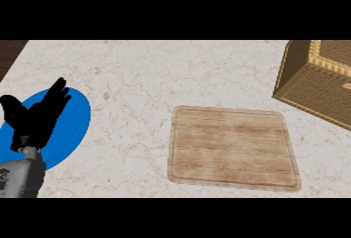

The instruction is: Pick the can from the cutting board and place it in the basket

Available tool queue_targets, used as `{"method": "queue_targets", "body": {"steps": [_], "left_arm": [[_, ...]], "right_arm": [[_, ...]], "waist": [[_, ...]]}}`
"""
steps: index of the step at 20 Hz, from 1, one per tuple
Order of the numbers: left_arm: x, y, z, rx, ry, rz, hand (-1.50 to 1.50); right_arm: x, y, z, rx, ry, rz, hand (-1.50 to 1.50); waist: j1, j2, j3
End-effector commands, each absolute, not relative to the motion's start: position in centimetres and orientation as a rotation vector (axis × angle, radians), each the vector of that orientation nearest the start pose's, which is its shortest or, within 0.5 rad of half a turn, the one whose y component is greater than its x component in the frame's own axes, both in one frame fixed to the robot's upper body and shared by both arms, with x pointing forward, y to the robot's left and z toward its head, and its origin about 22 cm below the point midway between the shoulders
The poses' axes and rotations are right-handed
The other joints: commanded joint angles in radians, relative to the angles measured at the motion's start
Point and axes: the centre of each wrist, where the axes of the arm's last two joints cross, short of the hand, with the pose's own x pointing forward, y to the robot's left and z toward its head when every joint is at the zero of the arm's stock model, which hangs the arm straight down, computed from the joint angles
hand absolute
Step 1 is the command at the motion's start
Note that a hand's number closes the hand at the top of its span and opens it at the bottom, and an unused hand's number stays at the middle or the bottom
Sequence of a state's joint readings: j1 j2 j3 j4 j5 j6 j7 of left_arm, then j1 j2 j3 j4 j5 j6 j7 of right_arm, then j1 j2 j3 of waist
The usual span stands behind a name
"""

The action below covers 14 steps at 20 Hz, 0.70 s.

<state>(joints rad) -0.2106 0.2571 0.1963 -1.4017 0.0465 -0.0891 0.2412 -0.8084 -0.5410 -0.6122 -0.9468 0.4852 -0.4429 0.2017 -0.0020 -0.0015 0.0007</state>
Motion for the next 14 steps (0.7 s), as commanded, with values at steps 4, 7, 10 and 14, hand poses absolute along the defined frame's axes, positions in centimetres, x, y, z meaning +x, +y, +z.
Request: {"method": "queue_targets", "body": {"steps": [4, 7, 10, 14], "left_arm": [[28.4, 32.6, 4.0, 0.209, -1.366, -0.049, 0.0], [29.1, 31.6, 2.7, 0.229, -1.378, -0.056, 0.0], [27.6, 33.7, 2.9, 0.227, -1.385, -0.044, 0.0], [30.0, 30.8, 4.2, 0.203, -1.384, -0.056, 0.0]], "right_arm": [[29.9, -49.6, 21.2, -1.067, -1.534, -0.581, -1.5], [26.5, -52.9, 20.2, -0.985, -1.536, -0.577, -1.5], [22.1, -55.8, 19.5, -0.993, -1.481, -0.45, -1.5], [17.6, -58.9, 18.8, -0.945, -1.516, -0.433, -1.5]], "waist": [[-0.023, -0.007, -0.001], [-0.028, -0.002, 0.0], [-0.029, -0.004, 0.0], [-0.02, 0.0, 0.0]]}}
